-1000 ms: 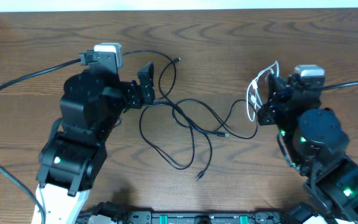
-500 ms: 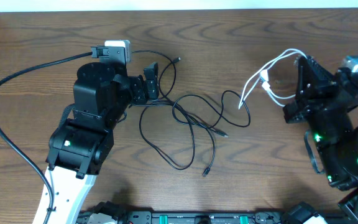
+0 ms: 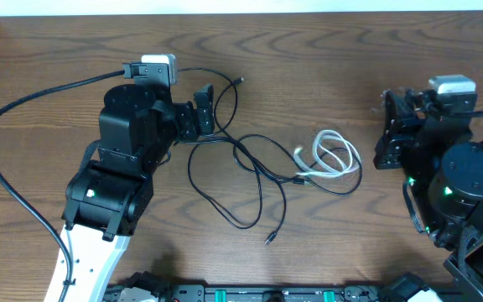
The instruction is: Untangle cables
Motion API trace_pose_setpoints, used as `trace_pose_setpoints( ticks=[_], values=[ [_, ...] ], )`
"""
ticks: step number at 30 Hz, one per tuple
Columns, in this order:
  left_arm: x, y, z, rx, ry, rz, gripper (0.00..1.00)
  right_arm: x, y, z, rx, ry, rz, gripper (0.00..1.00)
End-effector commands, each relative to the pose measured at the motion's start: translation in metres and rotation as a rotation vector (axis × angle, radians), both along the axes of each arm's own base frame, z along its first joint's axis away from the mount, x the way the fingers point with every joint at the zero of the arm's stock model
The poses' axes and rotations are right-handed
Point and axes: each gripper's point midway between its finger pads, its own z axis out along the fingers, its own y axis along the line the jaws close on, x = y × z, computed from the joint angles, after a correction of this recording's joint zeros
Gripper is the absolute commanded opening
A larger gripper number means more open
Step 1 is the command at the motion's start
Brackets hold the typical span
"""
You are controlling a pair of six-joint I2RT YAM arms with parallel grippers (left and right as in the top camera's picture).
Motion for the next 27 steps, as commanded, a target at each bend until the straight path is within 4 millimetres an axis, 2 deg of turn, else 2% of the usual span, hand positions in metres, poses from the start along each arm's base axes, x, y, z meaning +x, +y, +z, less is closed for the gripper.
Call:
trace_pose_setpoints(
  ticks=[1, 2, 3, 5, 8, 9, 16, 27],
  values=[
    [0.0, 0.0, 0.003, 0.002, -0.009, -0.002, 0.95, -0.003, -0.013, 0.003, -0.005, -0.007, -0.066, 0.21],
    [0.0, 0.0, 0.003, 0.002, -0.009, -0.002, 0.95, -0.003, -0.014, 0.001, -0.011, 0.001, -0.065, 0.23],
    [0.0, 0.0, 0.003, 0.002, -0.009, -0.002, 0.95, -0.004, -0.014, -0.001, -0.016, 0.01, -0.064, 0.31],
    [0.0, 0.0, 0.003, 0.002, -0.009, -0.002, 0.95, -0.005, -0.011, -0.01, -0.002, 0.048, -0.054, 0.53],
    [0.0, 0.0, 0.003, 0.002, -0.009, -0.002, 0.95, -0.005, 0.002, -0.037, 0.005, 0.157, -0.005, 0.92],
    [0.0, 0.0, 0.003, 0.002, -0.009, -0.002, 0.95, -0.005, 0.005, -0.048, 0.0, 0.204, 0.003, 0.99],
    [0.0, 0.0, 0.003, 0.003, -0.007, -0.002, 0.95, -0.001, 0.011, -0.138, -0.152, 0.551, -0.049, 0.99],
    [0.0, 0.0, 0.003, 0.004, -0.005, -0.002, 0.96, 0.022, 0.029, -0.24, -0.349, 0.838, -0.075, 0.99]
  ],
)
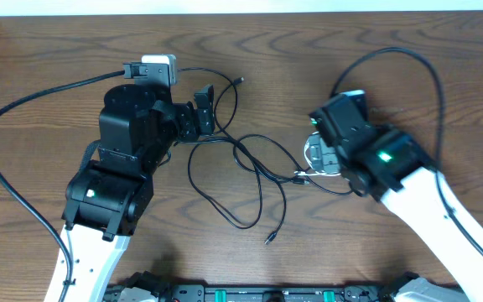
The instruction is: Untangle cables
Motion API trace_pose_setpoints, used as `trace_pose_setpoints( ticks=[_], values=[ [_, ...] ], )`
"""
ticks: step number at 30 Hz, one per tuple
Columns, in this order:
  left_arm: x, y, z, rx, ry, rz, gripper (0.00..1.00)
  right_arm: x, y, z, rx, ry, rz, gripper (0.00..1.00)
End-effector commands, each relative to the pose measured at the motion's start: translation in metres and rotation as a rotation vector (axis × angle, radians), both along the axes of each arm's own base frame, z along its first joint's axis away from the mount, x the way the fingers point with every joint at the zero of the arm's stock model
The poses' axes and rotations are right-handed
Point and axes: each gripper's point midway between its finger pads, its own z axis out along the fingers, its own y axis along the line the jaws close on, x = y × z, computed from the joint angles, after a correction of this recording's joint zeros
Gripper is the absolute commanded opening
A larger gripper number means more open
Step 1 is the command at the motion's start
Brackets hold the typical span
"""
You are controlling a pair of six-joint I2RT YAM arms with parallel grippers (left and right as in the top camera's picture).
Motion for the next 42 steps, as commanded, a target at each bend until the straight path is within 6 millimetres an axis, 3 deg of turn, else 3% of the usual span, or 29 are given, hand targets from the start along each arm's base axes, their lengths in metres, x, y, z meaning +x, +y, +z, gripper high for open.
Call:
trace_pose_setpoints(
  ticks=[1, 4, 10, 25, 28, 31, 36, 37, 39, 42],
  values=[
    [0.0, 0.001, 0.003, 0.004, -0.009, 0.0, 0.96, 0.001, 0.004, -0.033, -0.03, 0.075, -0.008, 0.99],
    [0.0, 0.001, 0.003, 0.004, -0.009, 0.0, 0.96, 0.004, 0.014, -0.064, -0.008, 0.129, 0.007, 0.99],
    [0.0, 0.001, 0.003, 0.005, -0.007, 0.001, 0.96, 0.012, 0.021, -0.105, 0.06, 0.182, 0.018, 0.99],
    [0.0, 0.001, 0.002, 0.005, -0.005, 0.0, 0.96, 0.019, -0.009, -0.152, 0.145, 0.228, -0.015, 0.97],
    [0.0, 0.001, 0.002, 0.005, -0.005, 0.0, 0.96, 0.018, -0.011, -0.157, 0.153, 0.233, -0.019, 0.8],
    [0.0, 0.001, 0.002, 0.005, -0.005, 0.001, 0.96, 0.017, -0.013, -0.157, 0.151, 0.236, -0.023, 0.45],
    [0.0, 0.001, 0.002, 0.005, -0.005, 0.001, 0.96, 0.019, -0.011, -0.157, 0.156, 0.225, -0.022, 0.2],
    [0.0, 0.001, 0.002, 0.005, -0.005, 0.001, 0.96, 0.02, -0.011, -0.156, 0.159, 0.223, -0.02, 0.09],
    [0.0, 0.001, 0.002, 0.005, -0.005, 0.001, 0.96, 0.02, -0.01, -0.157, 0.164, 0.225, -0.019, 0.01],
    [0.0, 0.001, 0.002, 0.005, -0.005, 0.001, 0.96, 0.018, -0.006, -0.157, 0.182, 0.234, -0.006, 0.01]
  ],
)
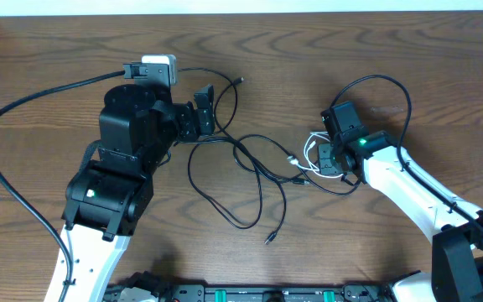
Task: Untangle cables
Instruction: 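Lower the right gripper onto the white cable and grasp it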
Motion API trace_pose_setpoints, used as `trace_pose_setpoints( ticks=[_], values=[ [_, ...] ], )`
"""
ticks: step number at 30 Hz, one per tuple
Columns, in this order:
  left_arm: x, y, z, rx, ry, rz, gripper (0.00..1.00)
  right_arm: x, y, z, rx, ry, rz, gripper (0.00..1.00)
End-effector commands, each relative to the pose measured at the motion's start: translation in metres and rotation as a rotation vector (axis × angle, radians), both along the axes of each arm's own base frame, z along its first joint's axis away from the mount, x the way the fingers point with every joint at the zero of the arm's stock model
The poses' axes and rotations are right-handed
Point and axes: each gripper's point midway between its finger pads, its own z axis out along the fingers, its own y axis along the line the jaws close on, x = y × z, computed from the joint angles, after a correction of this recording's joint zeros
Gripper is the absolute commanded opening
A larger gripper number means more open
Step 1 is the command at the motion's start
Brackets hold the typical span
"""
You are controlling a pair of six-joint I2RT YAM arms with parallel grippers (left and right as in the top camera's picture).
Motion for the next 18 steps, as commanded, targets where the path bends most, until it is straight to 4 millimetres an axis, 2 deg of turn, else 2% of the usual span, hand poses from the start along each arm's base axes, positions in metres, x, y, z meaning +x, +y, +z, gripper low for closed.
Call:
trace_pose_setpoints(
  ticks=[1, 6, 10, 14, 18],
  values=[
    [0.0, 0.001, 0.003, 0.005, -0.007, 0.001, 0.96, -0.004, 0.003, -0.004, 0.018, 0.022, 0.017, 0.01],
    [-0.001, 0.001, 0.0, 0.008, 0.004, 0.001, 0.96, -0.005, 0.008, -0.001, 0.043, 0.021, 0.04, 0.01],
    [-0.002, 0.002, -0.003, 0.014, 0.017, 0.004, 0.96, 0.001, 0.011, 0.019, 0.067, -0.031, 0.042, 0.01],
    [0.0, 0.002, -0.009, 0.02, 0.038, 0.004, 0.96, 0.009, 0.014, 0.061, 0.109, -0.14, 0.045, 0.01],
    [0.005, 0.0, -0.022, 0.032, 0.078, 0.004, 0.96, 0.014, 0.016, 0.121, 0.154, -0.279, 0.062, 0.01]
  ],
)
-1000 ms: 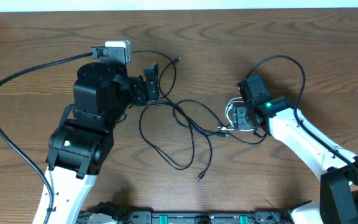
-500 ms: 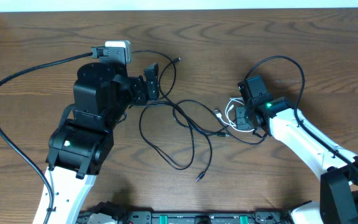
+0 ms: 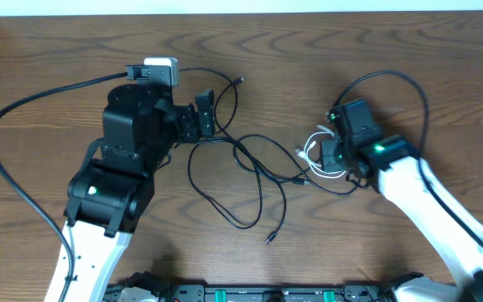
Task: Untangle cables
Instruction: 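Lower the right gripper onto the white cable and grasp it, then pull the white cable far right with the right gripper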
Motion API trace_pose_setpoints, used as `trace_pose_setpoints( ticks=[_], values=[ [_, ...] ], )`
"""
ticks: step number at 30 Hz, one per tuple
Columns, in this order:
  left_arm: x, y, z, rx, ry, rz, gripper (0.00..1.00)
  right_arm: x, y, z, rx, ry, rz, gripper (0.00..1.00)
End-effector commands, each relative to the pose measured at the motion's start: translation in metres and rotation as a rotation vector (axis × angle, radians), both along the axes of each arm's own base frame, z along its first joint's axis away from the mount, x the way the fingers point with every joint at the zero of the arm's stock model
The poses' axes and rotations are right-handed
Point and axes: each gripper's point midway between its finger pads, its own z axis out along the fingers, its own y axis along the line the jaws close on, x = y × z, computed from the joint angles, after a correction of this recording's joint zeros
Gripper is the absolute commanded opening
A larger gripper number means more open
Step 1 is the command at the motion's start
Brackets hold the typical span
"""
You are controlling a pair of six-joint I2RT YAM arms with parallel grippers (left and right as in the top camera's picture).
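A thin black cable (image 3: 254,180) sprawls in loops across the table's middle, one plug end at the front (image 3: 268,241) and another at the back (image 3: 240,80). A coiled white cable (image 3: 313,155) lies to its right, tangled with a black strand. My right gripper (image 3: 332,158) is down on the white coil, its fingers hidden beneath the wrist. My left gripper (image 3: 202,111) points right at the black cable's upper loop, which runs close around its fingertips. Whether it grips the loop is unclear.
The arms' own thick black leads arc over the table at the far left and above the right wrist (image 3: 392,75). The table's back edge (image 3: 241,12) runs along the top. A rail of equipment (image 3: 250,294) lines the front edge.
My right arm has shifted slightly to the right and its forearm now reaches in from further right. The white coil's loose end sits a little further right. The left arm is unchanged.
My right arm was folded back at the right edge, with the white coil lying fully exposed. It then reached in over the coil, covering most of it. Later the gripper sat low on the coil's right side, and it is still there now. The left gripper stayed put.
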Motion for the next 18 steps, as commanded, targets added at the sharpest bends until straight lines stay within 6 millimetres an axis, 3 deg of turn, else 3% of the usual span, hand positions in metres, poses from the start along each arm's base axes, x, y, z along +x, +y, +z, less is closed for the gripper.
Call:
trace_pose_setpoints(
  ticks=[1, 9, 18],
  values=[
    [0.007, 0.0, -0.01, 0.018, 0.032, 0.003, 0.96, 0.012, 0.004, 0.07, 0.05, -0.176, 0.031, 0.01],
    [0.017, -0.003, -0.031, 0.036, 0.089, 0.003, 0.96, -0.007, -0.004, 0.182, 0.062, -0.399, 0.115, 0.01],
    [0.02, -0.004, -0.037, 0.041, 0.106, 0.003, 0.96, -0.039, -0.016, 0.313, 0.131, -0.629, 0.121, 0.01]
  ],
)
